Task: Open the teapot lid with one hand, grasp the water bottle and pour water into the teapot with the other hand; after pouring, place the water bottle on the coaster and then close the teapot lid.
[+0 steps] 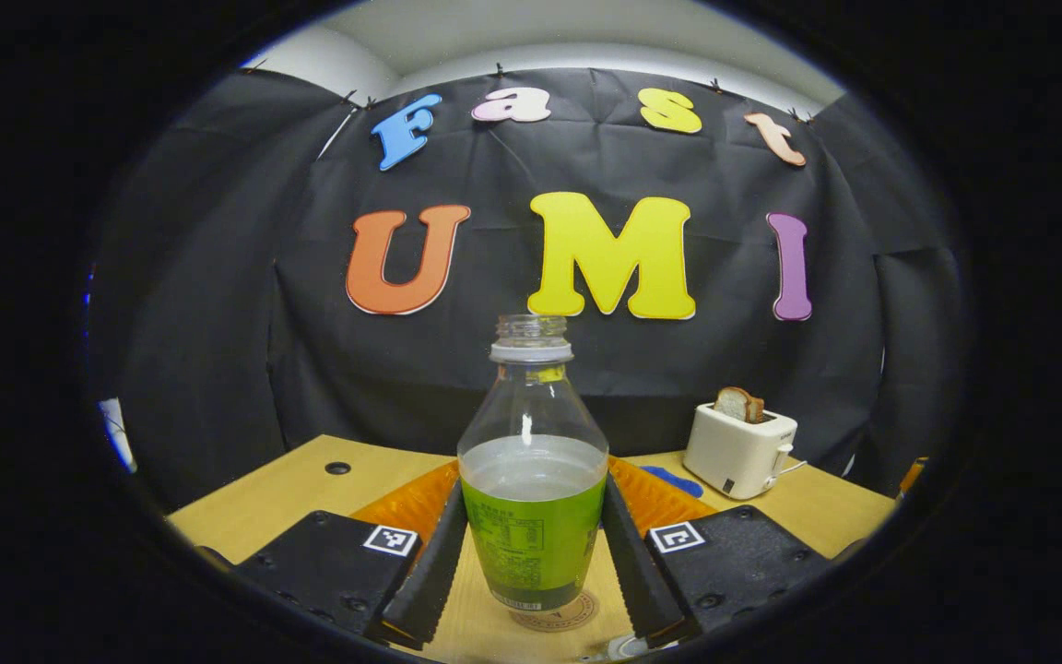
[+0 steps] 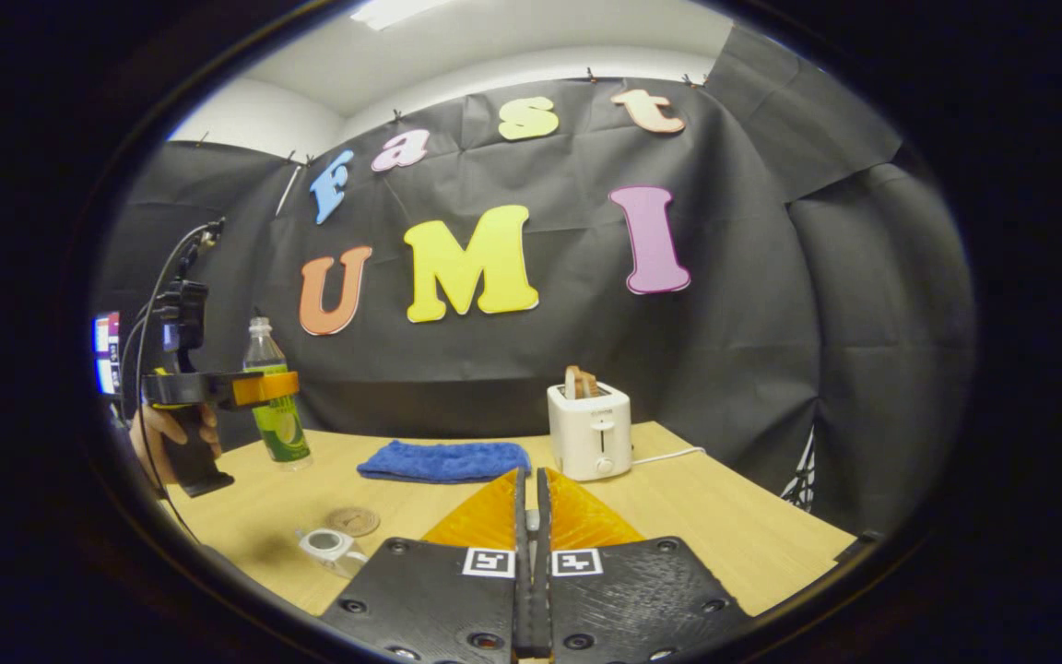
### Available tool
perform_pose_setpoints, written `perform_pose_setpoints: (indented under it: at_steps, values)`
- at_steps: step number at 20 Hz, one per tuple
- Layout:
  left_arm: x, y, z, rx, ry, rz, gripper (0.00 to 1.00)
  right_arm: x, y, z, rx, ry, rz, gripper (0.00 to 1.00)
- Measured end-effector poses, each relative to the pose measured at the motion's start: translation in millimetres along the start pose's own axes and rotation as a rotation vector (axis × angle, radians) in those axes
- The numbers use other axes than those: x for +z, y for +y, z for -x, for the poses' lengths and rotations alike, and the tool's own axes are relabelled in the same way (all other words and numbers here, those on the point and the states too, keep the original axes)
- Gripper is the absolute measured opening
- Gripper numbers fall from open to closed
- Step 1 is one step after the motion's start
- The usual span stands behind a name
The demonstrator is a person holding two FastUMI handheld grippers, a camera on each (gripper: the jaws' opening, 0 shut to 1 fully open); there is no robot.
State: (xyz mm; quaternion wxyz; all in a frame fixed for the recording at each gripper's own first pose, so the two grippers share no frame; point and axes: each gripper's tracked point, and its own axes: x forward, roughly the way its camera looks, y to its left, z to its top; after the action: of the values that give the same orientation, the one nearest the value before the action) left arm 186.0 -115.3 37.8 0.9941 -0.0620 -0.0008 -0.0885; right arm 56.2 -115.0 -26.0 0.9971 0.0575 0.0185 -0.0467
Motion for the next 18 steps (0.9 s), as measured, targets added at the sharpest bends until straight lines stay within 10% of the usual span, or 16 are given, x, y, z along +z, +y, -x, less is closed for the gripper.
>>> perform_pose_setpoints:
  at_steps: [18]
  values:
    - [-86, -27, -30, -0.107, 0.066, 0.001, 0.78, -16, 12, -7, 0.017, 0.041, 0.023, 0.0]
